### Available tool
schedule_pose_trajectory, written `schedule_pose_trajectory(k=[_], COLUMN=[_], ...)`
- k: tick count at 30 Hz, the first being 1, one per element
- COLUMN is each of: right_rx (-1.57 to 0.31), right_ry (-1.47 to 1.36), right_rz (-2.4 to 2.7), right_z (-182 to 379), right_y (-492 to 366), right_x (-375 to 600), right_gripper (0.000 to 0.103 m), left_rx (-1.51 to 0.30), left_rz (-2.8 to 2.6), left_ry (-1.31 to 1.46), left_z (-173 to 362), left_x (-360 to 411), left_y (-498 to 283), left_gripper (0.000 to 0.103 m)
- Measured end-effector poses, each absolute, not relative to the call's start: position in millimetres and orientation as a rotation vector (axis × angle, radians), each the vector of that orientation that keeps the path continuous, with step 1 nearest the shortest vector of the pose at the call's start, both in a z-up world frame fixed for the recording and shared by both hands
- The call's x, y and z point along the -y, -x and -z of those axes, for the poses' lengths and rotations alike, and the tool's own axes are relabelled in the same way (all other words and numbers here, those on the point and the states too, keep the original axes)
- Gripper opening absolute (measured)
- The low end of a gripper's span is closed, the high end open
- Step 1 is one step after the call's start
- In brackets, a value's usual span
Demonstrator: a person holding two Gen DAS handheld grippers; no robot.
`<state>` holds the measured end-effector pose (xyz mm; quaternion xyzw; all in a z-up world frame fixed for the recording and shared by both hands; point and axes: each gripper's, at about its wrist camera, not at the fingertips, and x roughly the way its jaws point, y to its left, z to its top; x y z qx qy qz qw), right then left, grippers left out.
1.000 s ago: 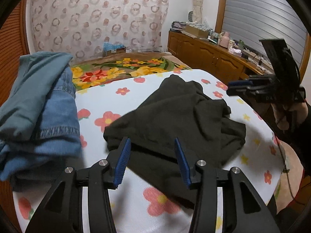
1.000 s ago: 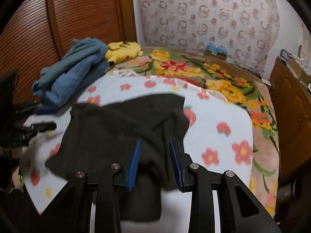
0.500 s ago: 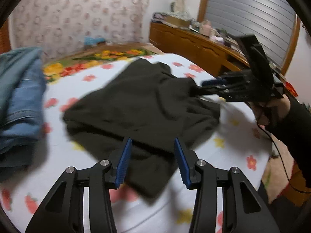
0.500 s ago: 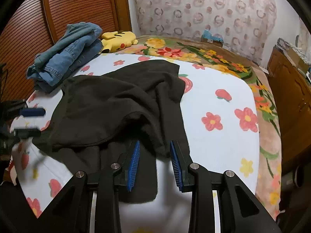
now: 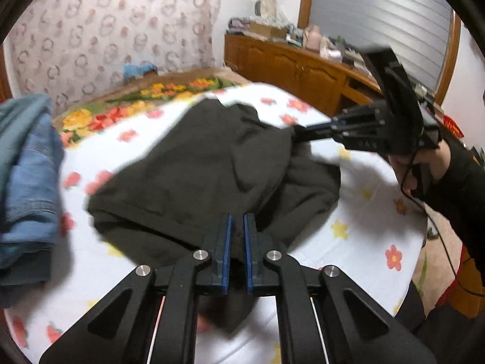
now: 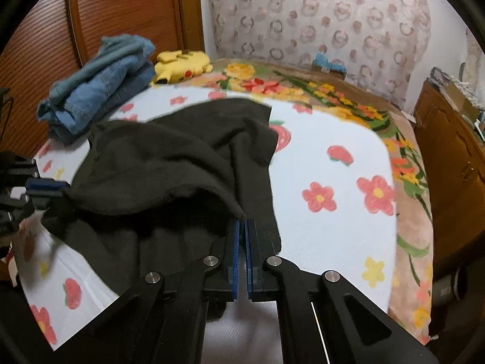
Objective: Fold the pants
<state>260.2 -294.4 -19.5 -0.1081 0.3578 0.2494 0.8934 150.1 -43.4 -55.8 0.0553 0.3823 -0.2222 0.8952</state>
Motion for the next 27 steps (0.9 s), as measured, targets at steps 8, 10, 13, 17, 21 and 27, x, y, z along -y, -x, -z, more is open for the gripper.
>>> schedule_pose_trajectory(k=[8,10,13,17,21,27], right_rx=[-0.682,-0.694,-0.717,-0.767,-0.759,-0.692], right_ry=[0.225,0.232,0.243,0.246,0.217,0.180], right_rz=[-0.567,-0.581,-0.581,-0.549,-0.557,-0.620], right_z=[-4.4,0.3,12.3,28.0,25.3,12.3], right_y=[-208.0,-194.0,-178.7,-174.4,-165.4,-153.6], right_x=[293.5,290.6,287.6,284.1,279.3,251.9], right_gripper=[0.003,0.003,0.003,0.003,0.012,0.030], left_rx=[-0.737,-0.748,-0.778,-0.819,-0.817,-0.786], left_rz=[0.427,0.423,0.423,0.422,0.396,0.342], left_ry=[-0.137,-0.134,-0.129,-0.110,-0.095,-0.054], left_z=[32.3,38.0,52.6,67.9,69.7,64.4], left_x=[14.7,10.3,8.8,9.3,2.8,-22.7], left_y=[-119.9,-111.0,-105.8,-105.5,-107.0,-108.1], left_gripper=[0.008,0.008,0.008,0.012,0.037,0.059])
